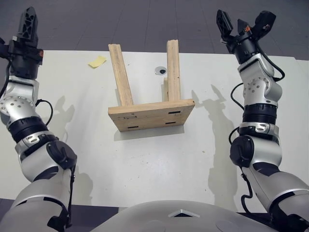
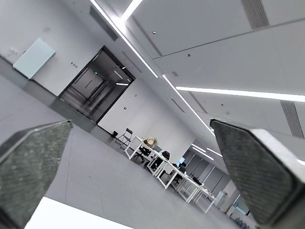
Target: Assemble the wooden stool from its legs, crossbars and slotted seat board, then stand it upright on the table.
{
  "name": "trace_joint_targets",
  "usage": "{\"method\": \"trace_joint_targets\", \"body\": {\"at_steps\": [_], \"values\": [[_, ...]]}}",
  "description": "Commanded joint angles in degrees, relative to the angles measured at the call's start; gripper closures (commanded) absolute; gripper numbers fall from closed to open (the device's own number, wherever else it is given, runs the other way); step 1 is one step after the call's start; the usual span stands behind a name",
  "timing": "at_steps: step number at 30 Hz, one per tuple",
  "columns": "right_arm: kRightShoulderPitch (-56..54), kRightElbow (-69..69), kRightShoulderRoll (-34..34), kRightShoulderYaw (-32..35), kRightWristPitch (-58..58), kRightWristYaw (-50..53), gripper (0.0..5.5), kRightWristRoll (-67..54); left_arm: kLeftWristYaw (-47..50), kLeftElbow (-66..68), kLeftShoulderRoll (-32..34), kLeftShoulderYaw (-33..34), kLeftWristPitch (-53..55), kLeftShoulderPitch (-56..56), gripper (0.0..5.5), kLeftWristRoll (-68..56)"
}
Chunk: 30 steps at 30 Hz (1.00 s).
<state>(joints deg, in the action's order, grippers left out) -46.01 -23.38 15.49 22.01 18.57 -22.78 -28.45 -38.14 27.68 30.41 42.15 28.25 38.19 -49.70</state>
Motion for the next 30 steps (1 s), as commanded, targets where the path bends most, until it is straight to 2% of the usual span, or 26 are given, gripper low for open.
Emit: {"method": "trace_joint_targets", "body": {"at_steps": [1, 8, 11, 17, 23, 30], "values": [[12.34, 43.63, 14.16, -2.98, 16.53, -10.61, 0.11, -15.62, -9.41, -55.29, 15.57, -16.14, 18.79, -16.21, 0.13, -12.1], [28.22, 52.7, 14.6, -9.45, 8.6, -16.13, 0.11, -7.38, -5.35, -64.7, 9.64, -18.86, 17.11, -28.35, 0.13, -8.55], [35.44, 54.02, 16.15, -12.06, 9.62, -19.88, 0.11, -7.19, -8.18, -66.43, 10.36, -19.74, 17.04, -35.09, 0.13, -6.75], [42.23, 55.89, 17.06, -13.79, 12.1, -22.32, 0.11, -10.19, -10.21, -65.79, 11.12, -19.3, 16.46, -42.59, 0.13, -5.96], [43.81, 52.43, 16.71, -16.48, 10.22, -23.54, 0.11, -8.18, -8.44, -63.89, 9.87, -17.63, 14.71, -44.88, 0.13, -6.78], [41.27, 44.92, 16.44, -19.39, 7.8, -25.71, 0.11, -5.46, -8.21, -58.68, 9.91, -20.02, 12.39, -45.2, 0.13, -3.15]]}}
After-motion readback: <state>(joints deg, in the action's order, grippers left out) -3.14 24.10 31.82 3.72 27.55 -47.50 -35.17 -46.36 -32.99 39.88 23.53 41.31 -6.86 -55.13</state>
